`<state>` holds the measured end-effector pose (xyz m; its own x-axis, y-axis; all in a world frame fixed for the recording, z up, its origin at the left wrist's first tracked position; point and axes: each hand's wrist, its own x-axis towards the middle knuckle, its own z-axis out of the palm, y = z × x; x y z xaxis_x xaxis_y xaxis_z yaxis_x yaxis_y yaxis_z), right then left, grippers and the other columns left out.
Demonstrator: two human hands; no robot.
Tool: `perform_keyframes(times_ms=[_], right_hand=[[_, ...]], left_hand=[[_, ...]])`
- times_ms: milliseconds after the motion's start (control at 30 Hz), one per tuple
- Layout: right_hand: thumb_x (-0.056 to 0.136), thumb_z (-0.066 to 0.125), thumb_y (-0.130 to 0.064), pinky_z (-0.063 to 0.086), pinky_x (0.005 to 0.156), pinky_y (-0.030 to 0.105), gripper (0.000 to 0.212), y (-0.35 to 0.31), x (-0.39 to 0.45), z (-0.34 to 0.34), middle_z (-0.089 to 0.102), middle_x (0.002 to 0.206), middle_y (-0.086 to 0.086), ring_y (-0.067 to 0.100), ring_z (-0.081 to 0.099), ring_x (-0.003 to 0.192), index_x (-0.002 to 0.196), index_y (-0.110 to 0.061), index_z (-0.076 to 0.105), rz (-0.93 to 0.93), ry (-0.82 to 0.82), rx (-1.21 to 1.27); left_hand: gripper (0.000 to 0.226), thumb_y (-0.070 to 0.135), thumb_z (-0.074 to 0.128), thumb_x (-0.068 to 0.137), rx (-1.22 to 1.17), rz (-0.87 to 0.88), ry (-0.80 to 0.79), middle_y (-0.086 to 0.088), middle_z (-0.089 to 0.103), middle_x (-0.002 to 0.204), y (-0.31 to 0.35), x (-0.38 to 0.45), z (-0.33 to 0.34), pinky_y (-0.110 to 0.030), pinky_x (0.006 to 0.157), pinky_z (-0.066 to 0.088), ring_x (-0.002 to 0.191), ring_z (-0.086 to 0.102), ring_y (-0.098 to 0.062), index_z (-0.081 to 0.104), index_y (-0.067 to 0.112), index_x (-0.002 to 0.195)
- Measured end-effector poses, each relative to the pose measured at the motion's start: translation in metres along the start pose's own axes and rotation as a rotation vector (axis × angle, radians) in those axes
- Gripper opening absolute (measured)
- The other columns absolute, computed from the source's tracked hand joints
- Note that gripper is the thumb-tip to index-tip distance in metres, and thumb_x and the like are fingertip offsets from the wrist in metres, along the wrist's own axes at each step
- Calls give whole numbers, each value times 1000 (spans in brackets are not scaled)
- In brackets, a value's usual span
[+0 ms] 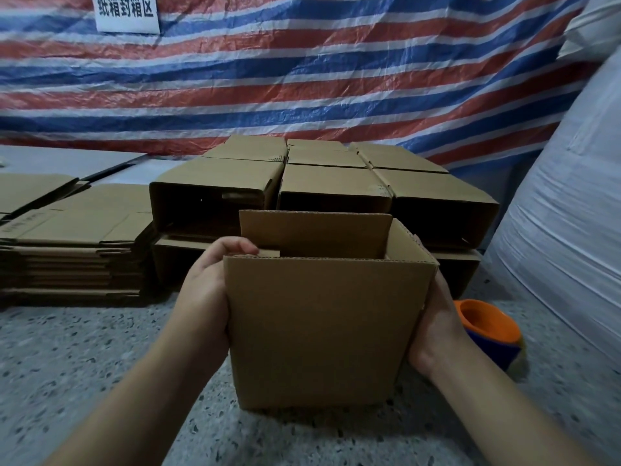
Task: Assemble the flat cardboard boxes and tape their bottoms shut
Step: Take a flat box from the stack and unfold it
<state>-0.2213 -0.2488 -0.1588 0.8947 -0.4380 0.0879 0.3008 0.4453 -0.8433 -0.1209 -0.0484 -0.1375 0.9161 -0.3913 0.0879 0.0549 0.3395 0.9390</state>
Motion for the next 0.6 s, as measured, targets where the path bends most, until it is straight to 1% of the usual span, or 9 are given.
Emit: perform_keyframes(times_ms=[100,167,233,300,400,500,600], right_hand=[[88,45,-56,57,50,28,48,1,0,-2,78,77,3,17,76,67,69,-33,82,-2,15,8],[87,45,-55,58,51,28,47,2,-1,-4,78,78,2,16,76,68,71,-32,82,-19,12,2],[81,48,-55,58,51,28,42,2,-2,-2,79,79,2,16,76,69,73,-32,83,-33,0,0],[75,52,-55,56,48,26,39,3,-1,-3,78,75,1,15,75,65,69,-32,82,-30,2,-10],[75,52,-55,55,46,25,38,1,0,-3,77,71,0,14,75,62,65,-31,81,-19,-6,-30],[80,51,-54,55,47,25,40,1,-1,-5,77,72,-1,13,75,63,66,-32,81,-22,2,-51],[83,51,-49,56,48,25,40,-5,-2,-6,77,71,0,14,74,62,65,-29,81,9,-10,-67]], left_hand=[[38,3,50,93,57,-36,9,-4,65,63,1,3,1,-21,39,47,49,60,-14,71,21,67],[43,4,49,93,94,-44,15,-3,65,62,1,4,2,-20,39,46,48,60,-13,71,23,62],[42,5,49,93,114,-54,-16,-3,66,64,0,4,0,-21,39,45,49,59,-13,72,25,63],[38,8,51,93,130,-57,-69,-3,66,66,0,3,-4,-24,41,44,51,58,-14,72,26,67],[32,12,53,93,124,-52,-96,-4,68,70,-1,4,-8,-25,44,45,53,60,-15,73,25,71],[36,10,52,93,108,-26,-35,-4,69,69,-6,4,-6,-25,45,47,53,61,-16,73,26,69],[40,9,52,93,88,-10,16,-2,69,68,-9,2,1,-24,43,48,51,62,-14,72,28,65]])
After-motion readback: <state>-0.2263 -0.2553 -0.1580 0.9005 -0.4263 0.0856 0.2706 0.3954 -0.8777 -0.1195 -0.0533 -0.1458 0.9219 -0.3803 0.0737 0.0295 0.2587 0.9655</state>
